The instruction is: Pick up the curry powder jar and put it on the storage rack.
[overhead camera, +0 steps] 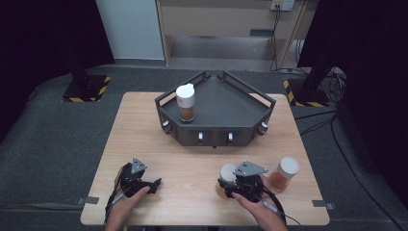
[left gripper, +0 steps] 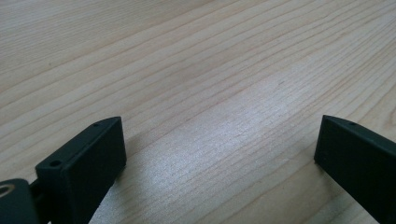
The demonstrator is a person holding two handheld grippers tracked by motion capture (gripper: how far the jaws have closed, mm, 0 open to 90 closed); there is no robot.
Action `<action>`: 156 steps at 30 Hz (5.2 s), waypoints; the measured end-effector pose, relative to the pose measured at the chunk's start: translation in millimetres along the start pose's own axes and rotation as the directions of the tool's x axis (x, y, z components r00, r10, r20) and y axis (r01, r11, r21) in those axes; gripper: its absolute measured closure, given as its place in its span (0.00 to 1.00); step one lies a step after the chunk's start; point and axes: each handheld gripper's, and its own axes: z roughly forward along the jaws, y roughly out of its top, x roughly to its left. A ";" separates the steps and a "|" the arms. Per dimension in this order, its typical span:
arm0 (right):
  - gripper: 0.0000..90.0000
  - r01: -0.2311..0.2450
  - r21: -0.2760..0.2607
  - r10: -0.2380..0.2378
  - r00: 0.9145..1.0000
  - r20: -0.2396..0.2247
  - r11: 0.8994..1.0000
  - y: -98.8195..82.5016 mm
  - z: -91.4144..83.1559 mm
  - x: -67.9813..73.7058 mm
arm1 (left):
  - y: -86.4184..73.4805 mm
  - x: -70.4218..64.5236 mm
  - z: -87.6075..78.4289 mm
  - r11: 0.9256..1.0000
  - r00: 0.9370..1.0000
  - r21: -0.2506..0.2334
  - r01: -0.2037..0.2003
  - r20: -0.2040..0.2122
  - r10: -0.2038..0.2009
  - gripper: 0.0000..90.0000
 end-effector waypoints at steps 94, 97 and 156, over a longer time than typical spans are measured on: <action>0.38 -0.014 -0.021 0.017 0.994 0.106 1.000 155.9 -9.7 -15.6 | -0.1 1.1 -0.1 1.000 1.000 0.000 -0.002 0.004 0.002 0.01; 0.38 -0.018 -0.025 0.021 0.994 0.109 1.000 158.3 -9.9 -17.7 | 0.0 1.1 -0.1 1.000 1.000 0.000 -0.003 0.005 0.003 0.01; 0.38 -0.073 -0.040 0.079 0.979 0.186 0.997 225.2 0.4 -48.6 | 0.0 -0.7 -0.1 1.000 1.000 0.001 -0.004 -0.004 0.004 0.01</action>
